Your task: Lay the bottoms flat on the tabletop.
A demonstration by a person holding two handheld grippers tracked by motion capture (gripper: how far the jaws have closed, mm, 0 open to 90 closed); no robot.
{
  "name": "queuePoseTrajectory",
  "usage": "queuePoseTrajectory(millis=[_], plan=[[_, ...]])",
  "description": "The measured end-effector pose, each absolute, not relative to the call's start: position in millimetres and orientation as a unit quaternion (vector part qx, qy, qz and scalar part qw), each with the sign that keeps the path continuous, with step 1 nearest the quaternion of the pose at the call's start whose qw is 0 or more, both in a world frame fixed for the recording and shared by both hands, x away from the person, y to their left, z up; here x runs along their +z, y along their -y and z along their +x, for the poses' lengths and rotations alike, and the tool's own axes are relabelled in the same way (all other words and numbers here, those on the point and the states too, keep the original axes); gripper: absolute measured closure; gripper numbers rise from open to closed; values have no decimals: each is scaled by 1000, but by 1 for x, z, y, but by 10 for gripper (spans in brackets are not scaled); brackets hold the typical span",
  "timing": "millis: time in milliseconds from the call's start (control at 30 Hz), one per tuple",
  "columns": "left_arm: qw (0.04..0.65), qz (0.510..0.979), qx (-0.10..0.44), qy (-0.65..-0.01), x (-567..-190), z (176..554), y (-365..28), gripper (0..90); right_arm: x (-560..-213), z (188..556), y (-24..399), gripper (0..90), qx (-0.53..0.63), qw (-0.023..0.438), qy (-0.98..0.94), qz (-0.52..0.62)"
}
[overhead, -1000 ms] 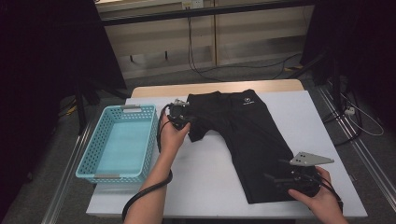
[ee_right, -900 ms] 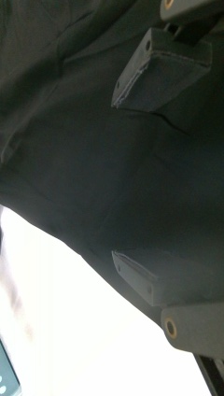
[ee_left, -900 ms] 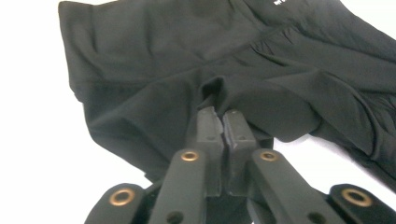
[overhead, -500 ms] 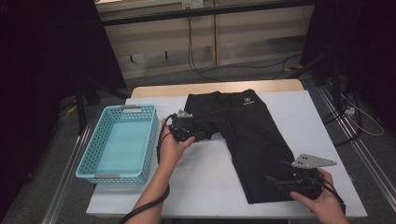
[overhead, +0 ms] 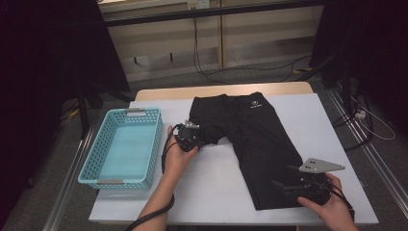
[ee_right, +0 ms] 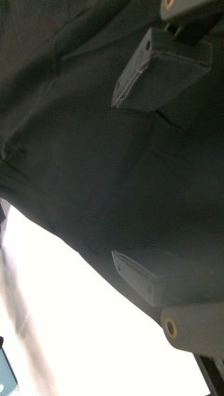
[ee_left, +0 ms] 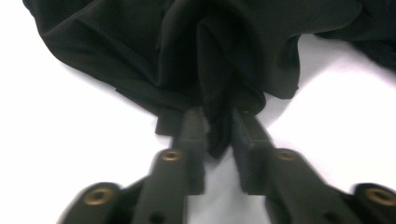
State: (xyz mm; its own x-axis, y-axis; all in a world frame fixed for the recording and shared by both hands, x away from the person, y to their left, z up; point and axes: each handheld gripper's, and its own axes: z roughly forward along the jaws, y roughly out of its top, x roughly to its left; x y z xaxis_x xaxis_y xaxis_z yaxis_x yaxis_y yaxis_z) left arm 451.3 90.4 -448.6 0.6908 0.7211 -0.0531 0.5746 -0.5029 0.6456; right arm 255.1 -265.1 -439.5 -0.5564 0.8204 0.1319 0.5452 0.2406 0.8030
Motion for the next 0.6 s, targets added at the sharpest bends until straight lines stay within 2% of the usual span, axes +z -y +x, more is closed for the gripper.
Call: queuePoseTrajectory(millis=[67,167,267,600], plan=[[322,861,117,-375,-448,450,-88,879,-440,255,266,222,428,161,-771,443],[337,855,71,-386,-448,447,-89,885,-440,255,268,222,429,162,-770,444],[340,856,52,-386,-446,437,-90,887,-439,255,268,222,429,161,-770,444],[351,867,23,-354,-435,395,-92,887,-438,261,252,222,430,156,-783,422]])
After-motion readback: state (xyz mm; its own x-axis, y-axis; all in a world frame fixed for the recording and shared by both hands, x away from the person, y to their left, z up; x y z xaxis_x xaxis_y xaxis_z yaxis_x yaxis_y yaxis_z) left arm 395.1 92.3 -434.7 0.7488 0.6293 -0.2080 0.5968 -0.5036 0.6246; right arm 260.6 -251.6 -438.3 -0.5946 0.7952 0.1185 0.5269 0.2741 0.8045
